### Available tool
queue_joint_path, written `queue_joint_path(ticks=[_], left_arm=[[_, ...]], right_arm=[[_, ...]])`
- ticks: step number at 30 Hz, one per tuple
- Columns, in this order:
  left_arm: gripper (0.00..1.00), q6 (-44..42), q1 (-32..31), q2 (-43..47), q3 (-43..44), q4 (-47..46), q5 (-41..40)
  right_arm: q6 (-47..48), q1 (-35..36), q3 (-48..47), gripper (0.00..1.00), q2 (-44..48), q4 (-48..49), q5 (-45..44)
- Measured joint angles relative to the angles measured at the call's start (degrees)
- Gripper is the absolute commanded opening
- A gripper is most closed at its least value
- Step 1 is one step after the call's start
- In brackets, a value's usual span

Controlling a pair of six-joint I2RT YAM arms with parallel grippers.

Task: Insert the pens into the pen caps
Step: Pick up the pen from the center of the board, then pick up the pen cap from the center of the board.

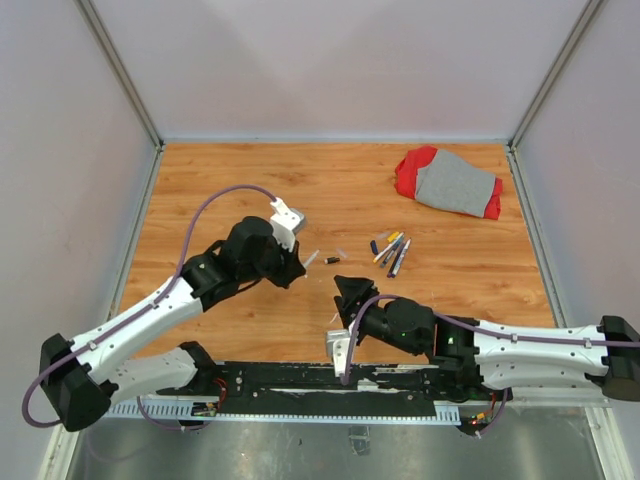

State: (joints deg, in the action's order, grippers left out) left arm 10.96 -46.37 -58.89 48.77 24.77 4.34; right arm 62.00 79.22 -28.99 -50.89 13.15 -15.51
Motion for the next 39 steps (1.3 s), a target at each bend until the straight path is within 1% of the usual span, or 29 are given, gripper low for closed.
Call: queue_joint_path(ticks=[2,5,8,12,17,20,22,26,29,32,36,39], left_arm=[[0.00,0.1,3.5,1.0,-0.9,-0.7,0.9],[0.00,0.8,8.2,2.8,-2.0,-1.3,1.9],[0.01,1.5,11.1,5.7,-3.2,-2.0,2.9],[0.00,2.6,13.9,11.2,-4.2,-3.0,3.7],[0.01,3.0,14.4,18.3,-5.2,-4.9,4.6],[0.00,3.0,14.4,22.1,-5.3,-4.9,3.0],[0.00,2.8,14.4,23.9,-5.2,-4.8,1.3],[0.01,2.7,14.4,25.3,-5.2,-3.1,-2.5],[0.01,2.5,14.4,26.4,-5.2,-1.4,-4.2],[0.01,2.4,14.4,27.4,-5.2,-0.6,-4.8],[0.00,2.2,14.4,27.7,-5.0,0.5,-5.0],[0.00,2.1,14.4,27.7,-4.4,2.0,-5.2]], right_arm=[[-1.4,0.0,0.1,0.57,0.6,0.7,0.2],[-5.8,-0.2,0.9,0.58,2.0,3.4,1.0],[-11.4,-2.0,1.2,0.60,2.5,5.2,2.6],[-21.9,-8.5,1.1,0.61,1.9,5.2,5.6],[-36.7,-17.6,-2.2,0.63,-0.9,3.2,10.3],[-47.8,-24.9,-5.7,0.62,-3.7,1.0,14.8],[-55.2,-30.0,-9.2,0.61,-7.0,-1.8,17.5],[-66.2,-36.6,-17.4,0.62,-16.0,-8.9,20.3],[-71.1,-38.0,-21.3,0.60,-22.1,-13.9,20.5],[-74.0,-38.2,-24.6,0.60,-27.8,-18.5,20.4],[-75.1,-38.2,-28.5,0.61,-33.9,-22.6,20.4],[-73.1,-38.2,-30.9,0.62,-37.5,-23.7,20.6]])
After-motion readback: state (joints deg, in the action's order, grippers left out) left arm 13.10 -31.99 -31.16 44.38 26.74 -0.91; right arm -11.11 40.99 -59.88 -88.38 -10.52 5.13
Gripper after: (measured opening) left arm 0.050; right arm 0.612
